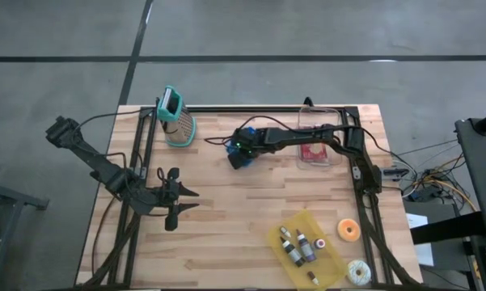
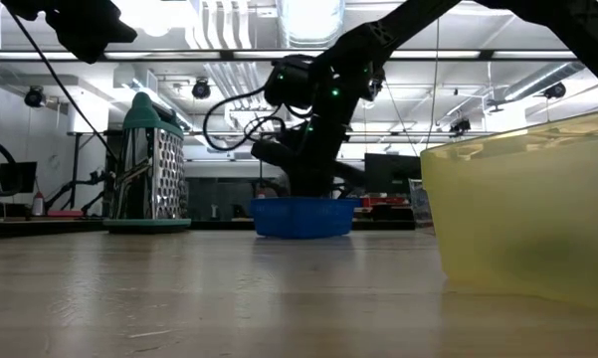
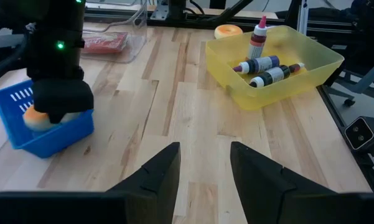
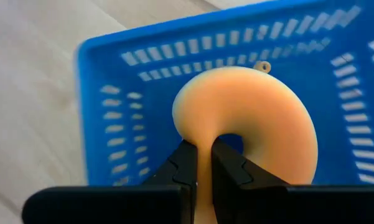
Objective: Pick & Place Food Item
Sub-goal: Put the top left orange donut into the blue bin
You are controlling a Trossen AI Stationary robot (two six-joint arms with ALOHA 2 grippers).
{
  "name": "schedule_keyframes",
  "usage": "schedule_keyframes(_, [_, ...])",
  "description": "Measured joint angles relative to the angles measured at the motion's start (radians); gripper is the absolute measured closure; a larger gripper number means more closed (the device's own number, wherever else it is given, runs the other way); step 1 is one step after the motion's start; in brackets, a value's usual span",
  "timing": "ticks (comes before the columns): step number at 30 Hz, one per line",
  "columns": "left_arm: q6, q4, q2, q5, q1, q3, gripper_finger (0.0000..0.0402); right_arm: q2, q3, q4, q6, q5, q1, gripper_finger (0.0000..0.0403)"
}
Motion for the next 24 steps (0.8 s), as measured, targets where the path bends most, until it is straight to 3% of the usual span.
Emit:
schedule_keyframes(17, [-0.003,0.0,0.0,0.0,0.0,0.0,0.0252,0.0,-0.015,-0.07,0.028,0.0,-0.001,0.0382])
schedule_keyframes(24, [-0.003,0.0,0.0,0.0,0.0,0.0,0.0252,0.0,-0.015,-0.068,0.032,0.009,-0.002,0.0349])
